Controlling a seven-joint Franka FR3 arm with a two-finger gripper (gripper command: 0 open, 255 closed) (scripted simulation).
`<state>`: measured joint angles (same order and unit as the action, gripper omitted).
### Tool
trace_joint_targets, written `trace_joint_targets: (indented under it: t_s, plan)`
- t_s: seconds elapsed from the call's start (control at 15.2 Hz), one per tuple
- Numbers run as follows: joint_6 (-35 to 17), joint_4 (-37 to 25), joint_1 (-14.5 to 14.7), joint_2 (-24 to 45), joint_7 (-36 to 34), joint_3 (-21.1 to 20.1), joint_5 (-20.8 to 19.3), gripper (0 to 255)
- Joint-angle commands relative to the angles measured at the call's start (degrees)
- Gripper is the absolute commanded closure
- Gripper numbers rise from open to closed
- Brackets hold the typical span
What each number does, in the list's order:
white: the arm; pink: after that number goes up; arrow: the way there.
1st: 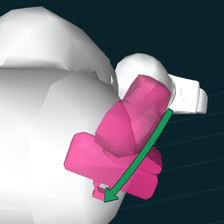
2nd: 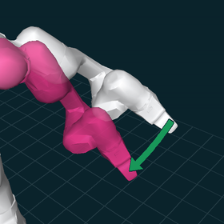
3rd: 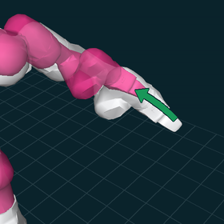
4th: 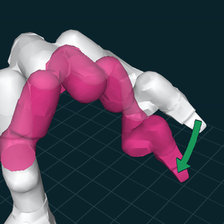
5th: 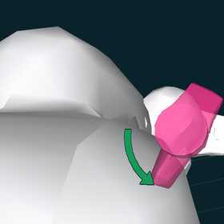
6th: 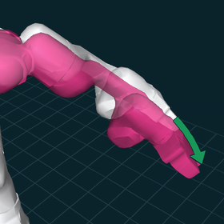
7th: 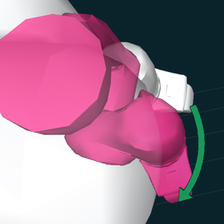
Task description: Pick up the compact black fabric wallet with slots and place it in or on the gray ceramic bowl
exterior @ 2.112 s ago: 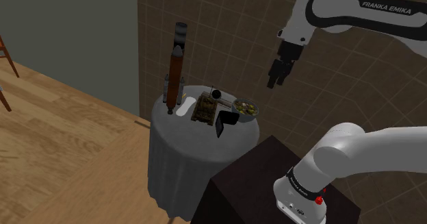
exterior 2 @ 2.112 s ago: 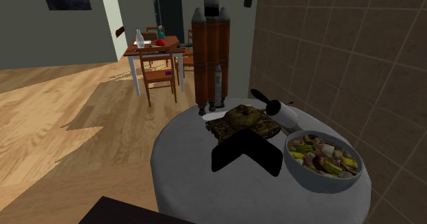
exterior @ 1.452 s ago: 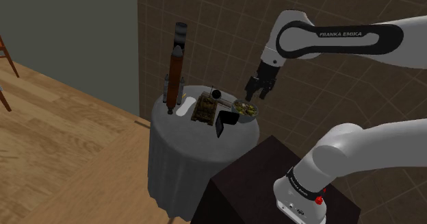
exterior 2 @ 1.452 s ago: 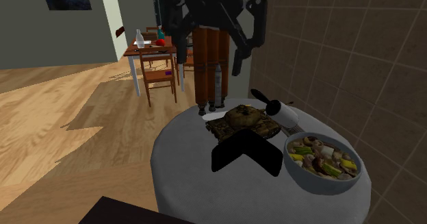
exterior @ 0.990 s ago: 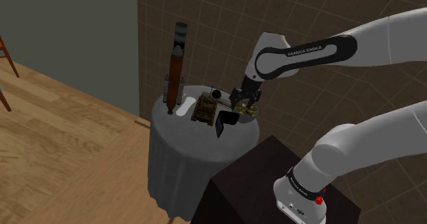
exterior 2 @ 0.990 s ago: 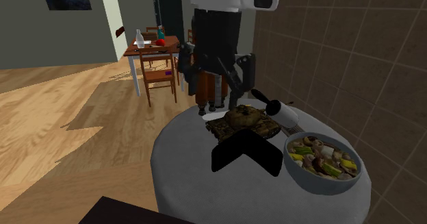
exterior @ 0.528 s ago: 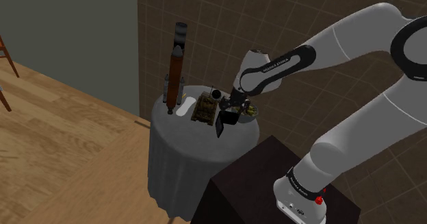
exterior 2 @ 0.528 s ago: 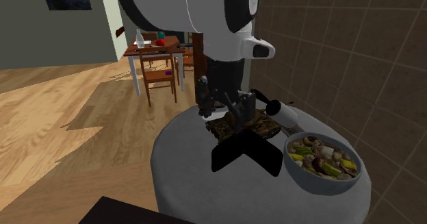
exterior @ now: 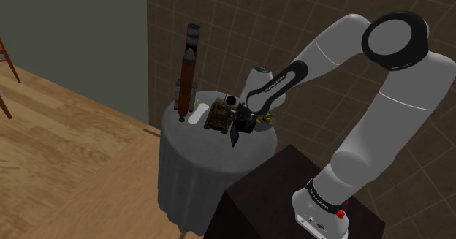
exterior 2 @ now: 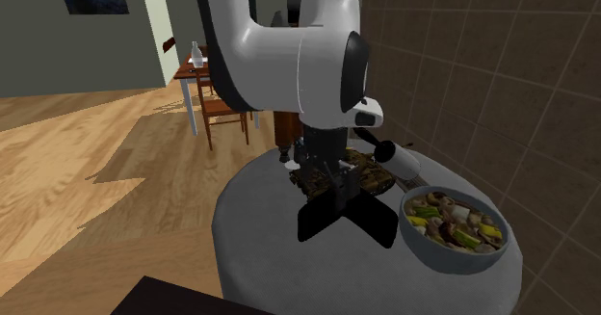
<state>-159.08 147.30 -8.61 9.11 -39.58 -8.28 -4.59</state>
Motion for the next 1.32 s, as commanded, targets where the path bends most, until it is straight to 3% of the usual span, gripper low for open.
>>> trace_joint_targets:
  t_s: [0.0,0.33,0.79,0.86,1.25]
  plan:
    - [-1.91,-0.39,0.31,2.21,-1.17,0.59,-1.19,0]
    - [-5.33,-1.21,1.19,6.48,-2.6,1.89,-3.11,0]
    - [-5.32,-1.21,1.21,6.47,-2.59,1.9,-3.09,0]
    - [-5.32,-1.21,1.21,6.47,-2.59,1.9,-3.09,255]
    - [-5.32,-1.21,1.21,6.47,-2.59,1.9,-3.09,255]
